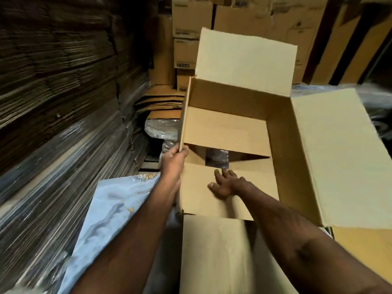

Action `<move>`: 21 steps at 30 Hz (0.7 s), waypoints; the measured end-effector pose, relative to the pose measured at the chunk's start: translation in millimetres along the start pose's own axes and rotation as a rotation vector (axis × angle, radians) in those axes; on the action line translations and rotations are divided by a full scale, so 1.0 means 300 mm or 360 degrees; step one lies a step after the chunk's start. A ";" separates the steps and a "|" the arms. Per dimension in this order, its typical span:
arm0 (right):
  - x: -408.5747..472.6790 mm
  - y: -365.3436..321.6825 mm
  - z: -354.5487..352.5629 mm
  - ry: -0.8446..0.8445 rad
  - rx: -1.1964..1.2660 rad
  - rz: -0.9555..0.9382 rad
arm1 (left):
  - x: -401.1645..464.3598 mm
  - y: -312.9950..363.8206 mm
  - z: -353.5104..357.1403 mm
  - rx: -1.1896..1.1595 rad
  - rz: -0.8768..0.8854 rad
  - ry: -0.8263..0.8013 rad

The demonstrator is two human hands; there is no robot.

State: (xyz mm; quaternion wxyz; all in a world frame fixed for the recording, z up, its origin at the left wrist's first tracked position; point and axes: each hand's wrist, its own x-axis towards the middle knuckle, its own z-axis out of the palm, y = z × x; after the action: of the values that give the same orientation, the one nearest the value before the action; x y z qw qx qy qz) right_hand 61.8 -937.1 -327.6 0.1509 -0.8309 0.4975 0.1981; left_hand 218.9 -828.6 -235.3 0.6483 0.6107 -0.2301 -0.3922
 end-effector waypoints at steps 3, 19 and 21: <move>0.009 0.010 -0.069 -0.0031 -0.0058 -0.0077 | -0.027 0.030 0.013 -0.0025 0.0018 0.0038; 0.054 0.025 -0.198 0.0533 -0.0189 -0.0190 | -0.055 0.068 -0.004 0.0019 -0.0047 0.0027; 0.035 0.038 -0.245 0.1113 -0.0189 -0.0102 | -0.050 0.073 -0.022 0.0019 -0.0058 0.0027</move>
State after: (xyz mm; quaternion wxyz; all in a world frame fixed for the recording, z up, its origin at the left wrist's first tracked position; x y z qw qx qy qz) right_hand 69.4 -983.4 -269.0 -0.0708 -0.8710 0.4804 -0.0745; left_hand 220.2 -813.8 -212.3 0.6394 0.6218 -0.2158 -0.3975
